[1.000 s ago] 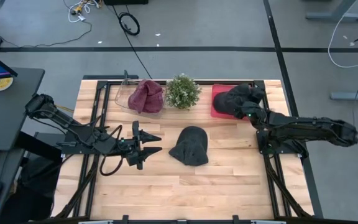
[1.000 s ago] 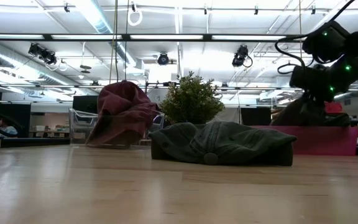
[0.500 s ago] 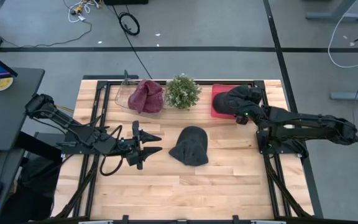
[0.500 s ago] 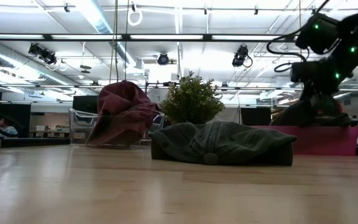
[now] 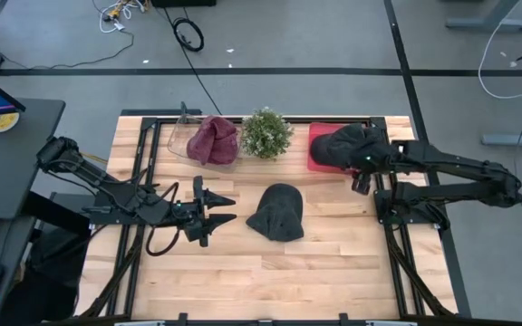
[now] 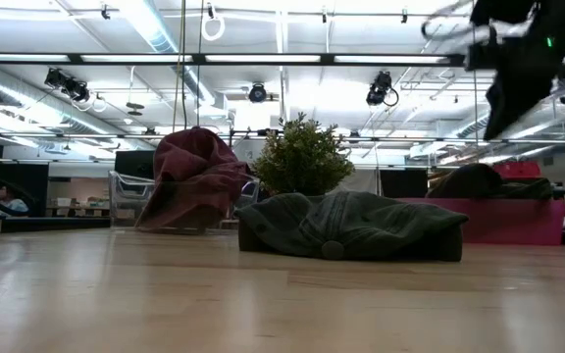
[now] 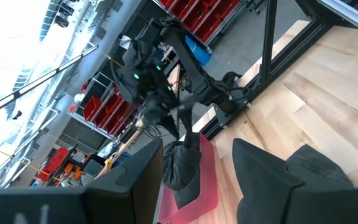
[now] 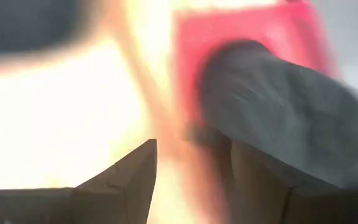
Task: Pick & Place hat
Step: Put the black cap into the pink bin
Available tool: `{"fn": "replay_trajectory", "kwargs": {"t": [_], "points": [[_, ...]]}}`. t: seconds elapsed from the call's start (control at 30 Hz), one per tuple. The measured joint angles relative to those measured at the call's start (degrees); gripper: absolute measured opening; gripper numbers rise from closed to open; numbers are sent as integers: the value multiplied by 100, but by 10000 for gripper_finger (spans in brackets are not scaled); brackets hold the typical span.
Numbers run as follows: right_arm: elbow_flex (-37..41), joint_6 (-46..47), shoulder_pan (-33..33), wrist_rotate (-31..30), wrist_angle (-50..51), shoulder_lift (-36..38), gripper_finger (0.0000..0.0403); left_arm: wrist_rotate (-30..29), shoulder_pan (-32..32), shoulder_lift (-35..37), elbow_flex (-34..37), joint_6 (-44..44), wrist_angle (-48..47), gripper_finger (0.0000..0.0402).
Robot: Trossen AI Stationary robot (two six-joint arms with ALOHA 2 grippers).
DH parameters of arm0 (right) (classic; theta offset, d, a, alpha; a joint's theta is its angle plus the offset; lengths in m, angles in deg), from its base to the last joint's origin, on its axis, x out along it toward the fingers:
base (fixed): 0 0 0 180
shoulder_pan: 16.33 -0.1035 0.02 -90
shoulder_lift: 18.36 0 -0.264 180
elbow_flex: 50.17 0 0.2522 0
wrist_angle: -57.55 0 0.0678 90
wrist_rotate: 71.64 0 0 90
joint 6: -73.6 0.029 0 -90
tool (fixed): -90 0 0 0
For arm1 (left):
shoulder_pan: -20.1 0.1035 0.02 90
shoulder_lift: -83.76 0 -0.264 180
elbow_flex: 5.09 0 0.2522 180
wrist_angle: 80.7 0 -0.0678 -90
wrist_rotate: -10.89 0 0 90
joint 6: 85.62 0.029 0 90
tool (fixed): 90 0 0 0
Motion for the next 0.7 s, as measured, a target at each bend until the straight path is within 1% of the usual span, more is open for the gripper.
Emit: {"fn": "replay_trajectory", "kwargs": {"t": [0.1,0.2,0.27,0.37,0.43,0.5,0.7], "points": [[-386,1339,-111,1165,-345,2,208,0,0,2,0,0,-10,197],[-538,2545,-230,2224,-1275,8,208,0,0,1,0,-44,-11,197],[-506,2766,-332,2846,-2126,16,208,-1,0,1,0,-127,-13,197],[-353,2583,-506,3636,-3492,-25,208,-1,-2,2,0,-151,-62,197],[-216,2493,-645,3960,-4340,-56,208,0,-9,2,0,-153,-74,197],[-27,2481,-826,4150,-5184,-72,208,-2,-9,2,0,-186,-122,197],[925,2528,-1487,4189,-7155,-303,208,-2,-7,2,0,-412,-370,197]]}}
